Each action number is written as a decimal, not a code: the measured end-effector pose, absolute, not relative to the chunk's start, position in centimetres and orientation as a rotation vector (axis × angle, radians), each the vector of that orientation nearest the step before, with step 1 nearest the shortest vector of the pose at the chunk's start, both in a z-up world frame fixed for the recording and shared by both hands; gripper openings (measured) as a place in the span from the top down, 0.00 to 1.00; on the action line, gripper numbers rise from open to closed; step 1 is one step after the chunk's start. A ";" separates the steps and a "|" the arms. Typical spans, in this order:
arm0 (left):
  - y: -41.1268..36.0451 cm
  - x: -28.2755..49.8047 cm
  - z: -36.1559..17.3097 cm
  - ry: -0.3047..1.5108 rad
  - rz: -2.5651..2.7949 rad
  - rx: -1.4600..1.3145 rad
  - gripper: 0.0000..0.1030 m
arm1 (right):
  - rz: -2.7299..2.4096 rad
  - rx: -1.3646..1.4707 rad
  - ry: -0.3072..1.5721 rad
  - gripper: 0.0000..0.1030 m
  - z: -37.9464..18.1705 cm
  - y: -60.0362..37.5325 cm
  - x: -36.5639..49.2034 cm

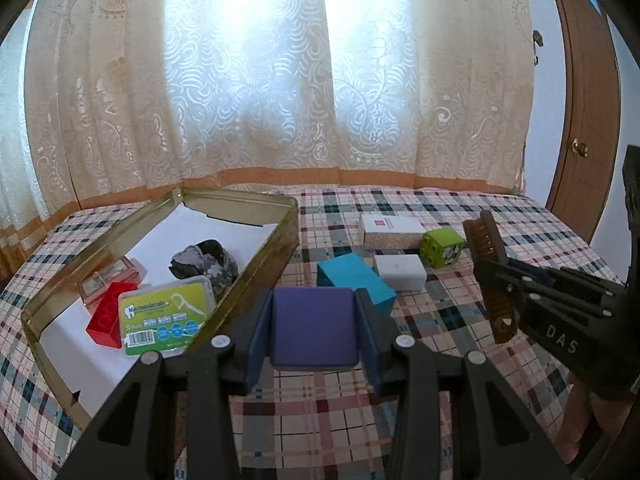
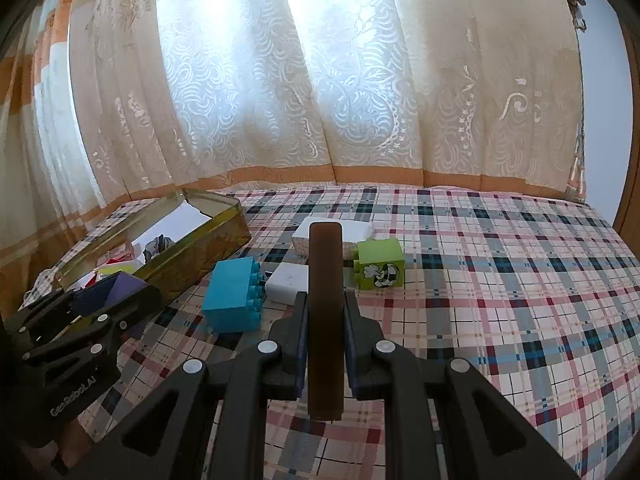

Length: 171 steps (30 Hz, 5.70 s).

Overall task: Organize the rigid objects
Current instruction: 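Lift the brown stick with the right tool while the left tool lifts the purple cube toward the tray, then release the brown stick into the tray while the left tool releases the purple cube there, then grasp the green cube with the right tool while the left tool grasps the teal block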

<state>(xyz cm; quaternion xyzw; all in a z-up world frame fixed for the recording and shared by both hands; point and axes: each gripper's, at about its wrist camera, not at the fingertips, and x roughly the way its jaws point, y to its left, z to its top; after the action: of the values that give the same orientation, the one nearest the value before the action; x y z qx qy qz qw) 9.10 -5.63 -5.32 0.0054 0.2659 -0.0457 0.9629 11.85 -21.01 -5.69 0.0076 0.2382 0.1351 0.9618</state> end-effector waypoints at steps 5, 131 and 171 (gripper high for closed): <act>-5.5 9.1 -5.4 0.548 -0.089 0.009 0.62 | 0.273 0.009 0.486 0.83 -5.7 -20.4 11.9; 14.0 12.7 -3.5 0.645 0.244 -0.114 0.31 | 0.715 -0.070 0.550 0.31 -2.5 0.3 17.7; -8.4 16.5 -6.5 0.764 -0.107 -0.001 0.22 | 0.176 0.068 0.596 0.31 -5.8 -22.9 21.3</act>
<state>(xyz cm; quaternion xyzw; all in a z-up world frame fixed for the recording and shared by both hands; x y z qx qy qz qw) 16.48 -8.43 -6.54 -0.0003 0.3726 -0.0519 0.9265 21.26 -22.90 -5.82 0.0333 0.2934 0.0867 0.9515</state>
